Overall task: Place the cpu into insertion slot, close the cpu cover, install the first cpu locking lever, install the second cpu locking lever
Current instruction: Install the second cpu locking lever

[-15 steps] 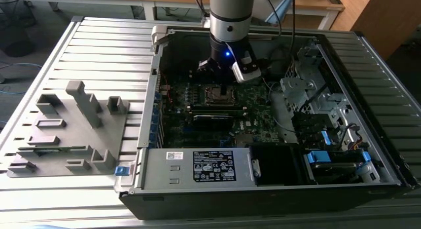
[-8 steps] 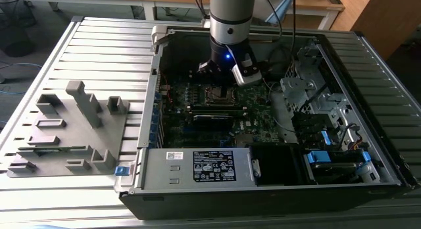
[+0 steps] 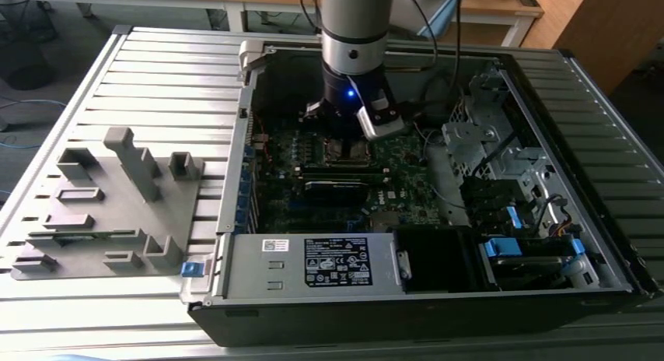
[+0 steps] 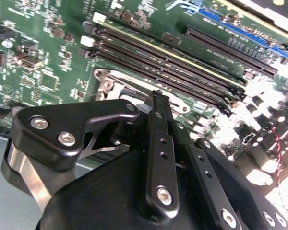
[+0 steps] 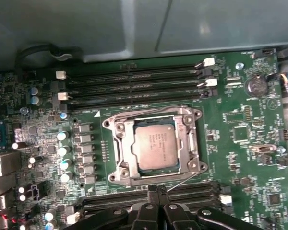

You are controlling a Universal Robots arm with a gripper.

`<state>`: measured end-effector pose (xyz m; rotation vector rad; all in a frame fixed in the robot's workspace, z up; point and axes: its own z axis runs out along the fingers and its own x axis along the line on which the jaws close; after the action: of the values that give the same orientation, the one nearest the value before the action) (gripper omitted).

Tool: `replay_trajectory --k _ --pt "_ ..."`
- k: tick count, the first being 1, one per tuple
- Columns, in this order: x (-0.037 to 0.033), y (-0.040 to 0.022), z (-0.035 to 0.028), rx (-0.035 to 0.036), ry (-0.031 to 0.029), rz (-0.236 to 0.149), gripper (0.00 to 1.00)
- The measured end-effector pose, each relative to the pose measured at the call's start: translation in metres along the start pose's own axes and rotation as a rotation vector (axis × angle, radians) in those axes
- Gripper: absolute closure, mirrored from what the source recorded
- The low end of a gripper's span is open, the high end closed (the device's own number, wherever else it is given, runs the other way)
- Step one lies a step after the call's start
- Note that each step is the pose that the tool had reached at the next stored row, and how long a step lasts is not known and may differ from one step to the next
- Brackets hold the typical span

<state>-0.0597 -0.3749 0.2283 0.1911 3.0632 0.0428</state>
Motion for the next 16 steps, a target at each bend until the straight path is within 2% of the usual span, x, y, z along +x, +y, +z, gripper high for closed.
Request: replay_trajectory --k 10,16 --pt "0.0146 -0.0055 0.0028 0.0004 0.0000 0.000 0.89" --pt "0.0170 -0.0123 0.0045 0.0008 0.0001 0.000 0.89"
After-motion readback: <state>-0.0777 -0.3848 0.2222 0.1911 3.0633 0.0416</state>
